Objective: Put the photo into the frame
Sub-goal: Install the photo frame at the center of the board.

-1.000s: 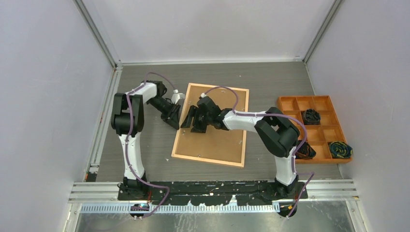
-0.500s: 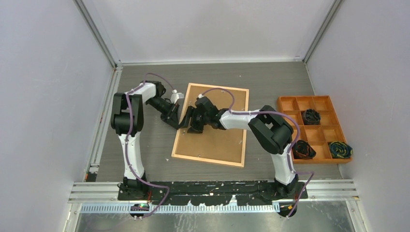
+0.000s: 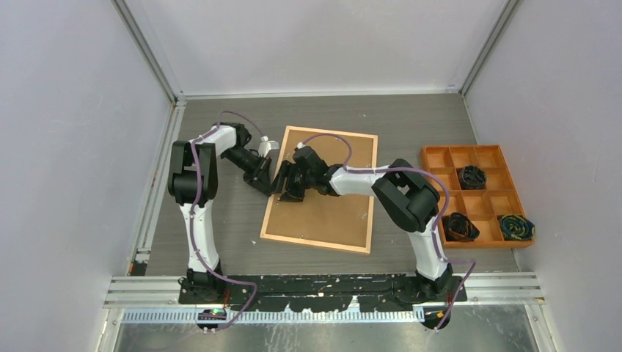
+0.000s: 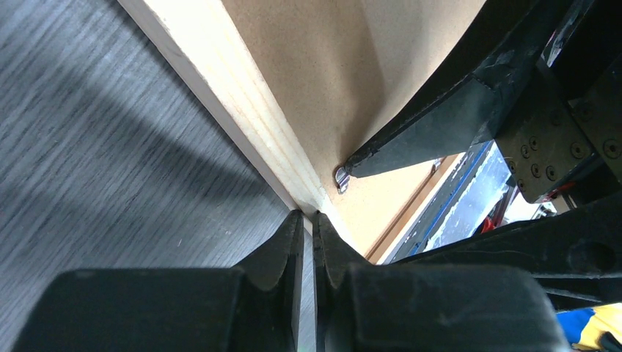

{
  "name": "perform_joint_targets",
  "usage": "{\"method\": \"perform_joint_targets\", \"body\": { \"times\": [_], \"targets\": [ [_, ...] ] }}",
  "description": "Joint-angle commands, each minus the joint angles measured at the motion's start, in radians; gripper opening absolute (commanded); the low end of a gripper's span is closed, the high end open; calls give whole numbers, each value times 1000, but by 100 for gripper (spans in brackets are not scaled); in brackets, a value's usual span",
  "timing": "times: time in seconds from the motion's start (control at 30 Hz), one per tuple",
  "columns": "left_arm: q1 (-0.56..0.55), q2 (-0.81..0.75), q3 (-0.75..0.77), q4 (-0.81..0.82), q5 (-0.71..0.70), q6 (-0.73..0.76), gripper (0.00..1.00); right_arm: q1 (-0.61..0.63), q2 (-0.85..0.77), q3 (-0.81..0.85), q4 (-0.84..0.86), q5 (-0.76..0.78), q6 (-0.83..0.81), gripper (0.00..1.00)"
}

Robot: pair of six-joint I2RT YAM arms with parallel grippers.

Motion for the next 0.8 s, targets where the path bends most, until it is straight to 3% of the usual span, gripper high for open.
{"method": "perform_joint_targets", "body": {
  "times": [0.0,0.77],
  "targets": [
    [-4,8,-7,44,7,11,8,10,27,28,17,-9,8,62],
    [-4,11,-2,41,7,15,4,10,94,95,-4,-98,-15,59]
  ]
}}
